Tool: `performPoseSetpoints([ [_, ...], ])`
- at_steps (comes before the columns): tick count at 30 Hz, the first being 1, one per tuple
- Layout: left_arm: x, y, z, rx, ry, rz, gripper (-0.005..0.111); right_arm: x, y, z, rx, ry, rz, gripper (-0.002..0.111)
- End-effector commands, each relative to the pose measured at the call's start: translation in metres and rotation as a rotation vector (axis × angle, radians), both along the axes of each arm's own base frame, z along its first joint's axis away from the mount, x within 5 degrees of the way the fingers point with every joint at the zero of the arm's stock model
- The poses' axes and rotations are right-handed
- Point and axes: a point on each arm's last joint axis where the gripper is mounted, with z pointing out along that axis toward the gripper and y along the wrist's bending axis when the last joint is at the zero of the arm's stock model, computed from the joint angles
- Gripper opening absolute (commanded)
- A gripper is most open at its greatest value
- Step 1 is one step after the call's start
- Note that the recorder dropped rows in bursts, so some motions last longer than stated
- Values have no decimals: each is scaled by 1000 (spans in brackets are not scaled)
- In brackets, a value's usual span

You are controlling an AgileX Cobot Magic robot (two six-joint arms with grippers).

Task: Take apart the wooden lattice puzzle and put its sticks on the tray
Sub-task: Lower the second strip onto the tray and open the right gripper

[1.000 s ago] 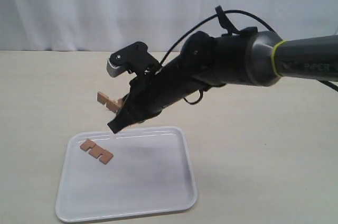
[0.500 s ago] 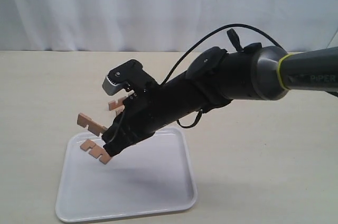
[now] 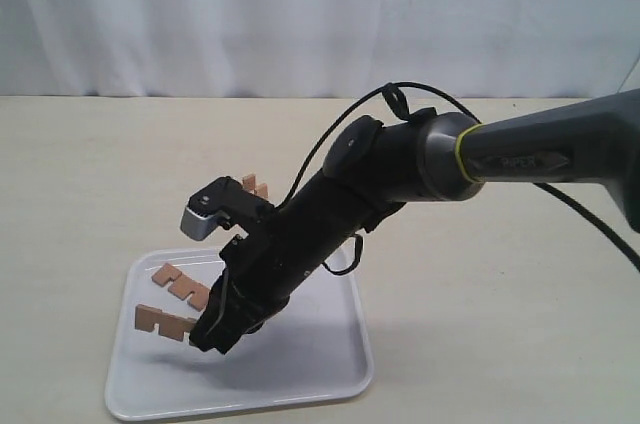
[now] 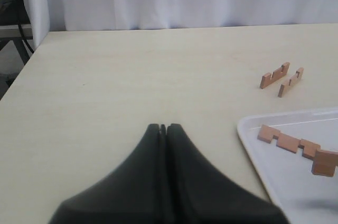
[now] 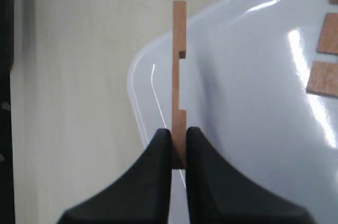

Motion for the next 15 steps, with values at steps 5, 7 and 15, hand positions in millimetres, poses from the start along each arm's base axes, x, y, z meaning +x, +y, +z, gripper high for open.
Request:
performPoseSetpoints([
  [5, 0, 0, 0, 3, -8, 0, 0, 5, -1, -2, -32, 3, -9, 4],
  [7, 0, 0, 0, 3, -8, 0, 0, 5, -1, -2, -33, 3, -11, 4],
  [15, 0, 0, 0, 3, -8, 0, 0, 10, 2, -11, -11, 13, -73, 5],
])
